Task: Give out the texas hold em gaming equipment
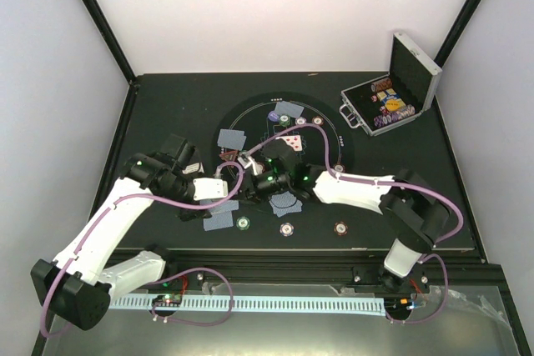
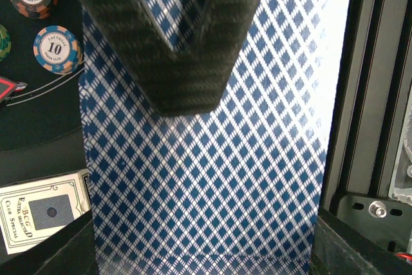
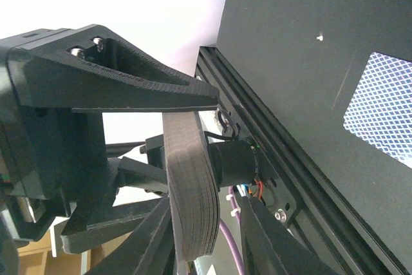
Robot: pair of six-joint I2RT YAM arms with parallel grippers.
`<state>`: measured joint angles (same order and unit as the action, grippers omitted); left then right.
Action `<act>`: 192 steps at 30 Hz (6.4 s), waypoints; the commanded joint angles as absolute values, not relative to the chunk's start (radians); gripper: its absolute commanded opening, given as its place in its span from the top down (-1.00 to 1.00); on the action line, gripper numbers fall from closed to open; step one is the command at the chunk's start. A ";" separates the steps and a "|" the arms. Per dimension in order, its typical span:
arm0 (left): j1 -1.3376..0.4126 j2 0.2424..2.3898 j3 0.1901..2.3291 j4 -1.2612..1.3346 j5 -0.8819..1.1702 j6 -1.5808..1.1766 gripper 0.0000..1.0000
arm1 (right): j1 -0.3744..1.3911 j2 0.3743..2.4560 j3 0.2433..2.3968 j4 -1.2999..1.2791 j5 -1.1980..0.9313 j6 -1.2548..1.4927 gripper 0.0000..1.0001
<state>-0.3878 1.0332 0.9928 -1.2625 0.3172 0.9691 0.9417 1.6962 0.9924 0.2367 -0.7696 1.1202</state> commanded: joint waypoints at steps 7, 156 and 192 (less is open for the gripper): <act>-0.391 1.011 1.010 -1.260 0.322 0.978 0.97 | 0.909 1.622 0.965 0.145 -0.744 1.098 0.52; -0.391 1.030 1.068 -1.289 0.336 0.947 0.97 | 0.915 1.838 0.868 0.534 -0.782 1.277 0.06; -0.391 1.026 1.031 -1.264 0.325 0.940 0.97 | 0.741 1.528 0.792 0.360 -0.826 1.178 0.98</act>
